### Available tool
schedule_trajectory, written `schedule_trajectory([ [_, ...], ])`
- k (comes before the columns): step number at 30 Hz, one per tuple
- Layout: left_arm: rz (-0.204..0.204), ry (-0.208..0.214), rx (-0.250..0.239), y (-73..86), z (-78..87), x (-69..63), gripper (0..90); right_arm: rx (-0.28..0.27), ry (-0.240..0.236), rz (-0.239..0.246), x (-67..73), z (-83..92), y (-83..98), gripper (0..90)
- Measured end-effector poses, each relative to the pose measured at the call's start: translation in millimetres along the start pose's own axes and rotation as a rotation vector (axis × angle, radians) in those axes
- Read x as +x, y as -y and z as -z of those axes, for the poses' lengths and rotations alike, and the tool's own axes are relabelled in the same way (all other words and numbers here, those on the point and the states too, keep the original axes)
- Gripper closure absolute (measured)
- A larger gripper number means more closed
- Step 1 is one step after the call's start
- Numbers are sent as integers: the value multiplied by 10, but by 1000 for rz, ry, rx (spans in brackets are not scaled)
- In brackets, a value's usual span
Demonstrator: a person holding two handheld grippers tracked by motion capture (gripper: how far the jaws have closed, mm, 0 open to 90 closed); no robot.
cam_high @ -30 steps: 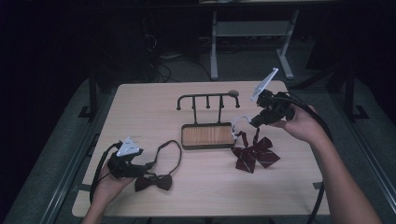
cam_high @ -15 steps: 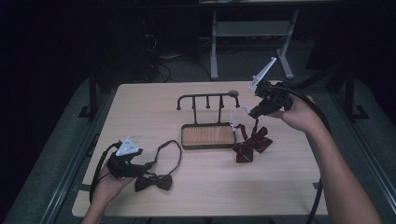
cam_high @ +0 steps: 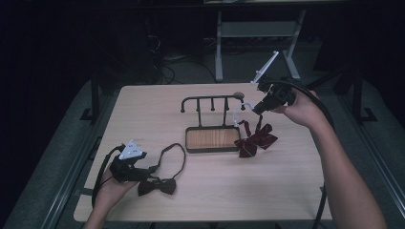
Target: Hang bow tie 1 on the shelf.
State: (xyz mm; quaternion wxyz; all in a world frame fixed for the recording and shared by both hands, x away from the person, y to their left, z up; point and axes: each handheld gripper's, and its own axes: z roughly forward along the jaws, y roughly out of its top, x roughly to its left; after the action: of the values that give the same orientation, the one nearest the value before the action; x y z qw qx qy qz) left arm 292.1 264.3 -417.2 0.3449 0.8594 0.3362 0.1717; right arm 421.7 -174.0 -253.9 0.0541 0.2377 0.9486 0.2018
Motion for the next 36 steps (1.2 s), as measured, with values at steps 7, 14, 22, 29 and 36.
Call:
schedule_trajectory([
  [7,3,-1,-8,1,0,4,328,-1,0,-24,-99,-26,-11,867],
  [14,0,1,-2,-3,1,4,328,-2,3,-56,-189,-70,-14,866],
  [22,-2,2,-15,-8,21,9,328,13,5,-66,-217,-133,-24,862],
  [29,-2,4,-11,-2,18,7,328,17,2,-76,-249,-182,0,832],
  [36,1,4,-10,-4,16,-2,328,15,-4,-78,-247,-192,11,822],
])
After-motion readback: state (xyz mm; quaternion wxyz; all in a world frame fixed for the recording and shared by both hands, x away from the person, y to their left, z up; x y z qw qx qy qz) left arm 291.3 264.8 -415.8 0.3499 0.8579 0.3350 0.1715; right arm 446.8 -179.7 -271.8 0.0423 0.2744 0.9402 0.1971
